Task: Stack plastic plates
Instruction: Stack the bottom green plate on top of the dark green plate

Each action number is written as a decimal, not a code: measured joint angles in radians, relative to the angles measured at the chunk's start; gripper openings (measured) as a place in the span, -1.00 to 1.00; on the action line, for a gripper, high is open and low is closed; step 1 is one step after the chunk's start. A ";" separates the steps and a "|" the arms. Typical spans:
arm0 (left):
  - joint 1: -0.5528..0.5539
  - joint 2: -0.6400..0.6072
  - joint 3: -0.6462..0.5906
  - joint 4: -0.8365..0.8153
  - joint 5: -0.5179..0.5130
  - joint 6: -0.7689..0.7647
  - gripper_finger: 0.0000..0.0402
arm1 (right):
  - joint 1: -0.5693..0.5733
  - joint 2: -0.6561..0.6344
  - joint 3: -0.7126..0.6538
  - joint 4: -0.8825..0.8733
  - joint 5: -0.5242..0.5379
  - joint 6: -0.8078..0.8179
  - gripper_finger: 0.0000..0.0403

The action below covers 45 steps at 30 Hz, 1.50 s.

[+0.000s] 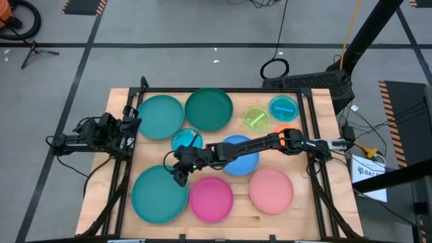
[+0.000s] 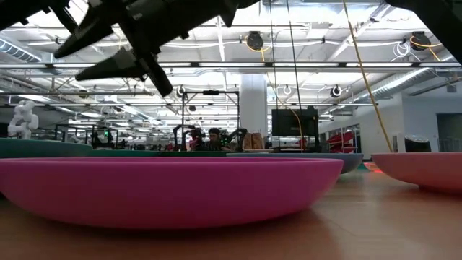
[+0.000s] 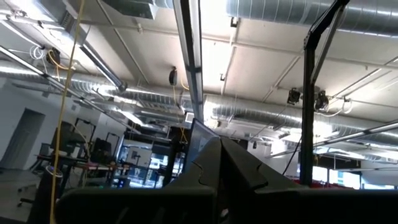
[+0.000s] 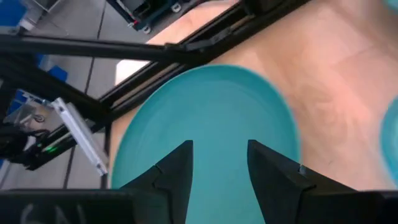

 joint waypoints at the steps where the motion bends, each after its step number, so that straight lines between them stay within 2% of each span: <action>1: 0.000 0.000 0.000 0.000 0.000 0.001 -0.95 | 0.004 0.000 0.000 0.000 0.000 0.006 -0.31; 16: 0.000 0.000 0.000 0.003 -0.015 0.020 -0.95 | 0.033 0.000 0.000 0.005 0.051 0.024 -0.39; 23: 0.000 0.000 0.000 0.009 -0.015 0.020 -0.95 | 0.034 0.000 0.000 0.119 0.052 -0.061 -0.39; 26: 0.000 0.000 0.000 0.009 -0.015 0.019 -0.95 | 0.034 0.011 0.000 0.120 0.079 -0.078 -0.39; 30: 0.000 0.000 0.000 0.012 -0.017 0.019 -0.95 | 0.032 0.058 0.055 0.117 0.048 -0.090 -0.39; 33: 0.000 0.000 0.000 0.017 -0.018 0.018 -0.95 | 0.032 0.118 0.174 0.077 0.044 -0.167 -0.39; 37: 0.001 0.000 0.000 0.013 -0.018 0.015 -0.95 | 0.034 0.191 0.364 -0.171 0.066 -0.216 -0.39; 45: 0.001 0.000 0.000 -0.004 -0.017 0.014 -0.95 | 0.029 0.176 0.338 -0.390 0.160 -0.092 -0.39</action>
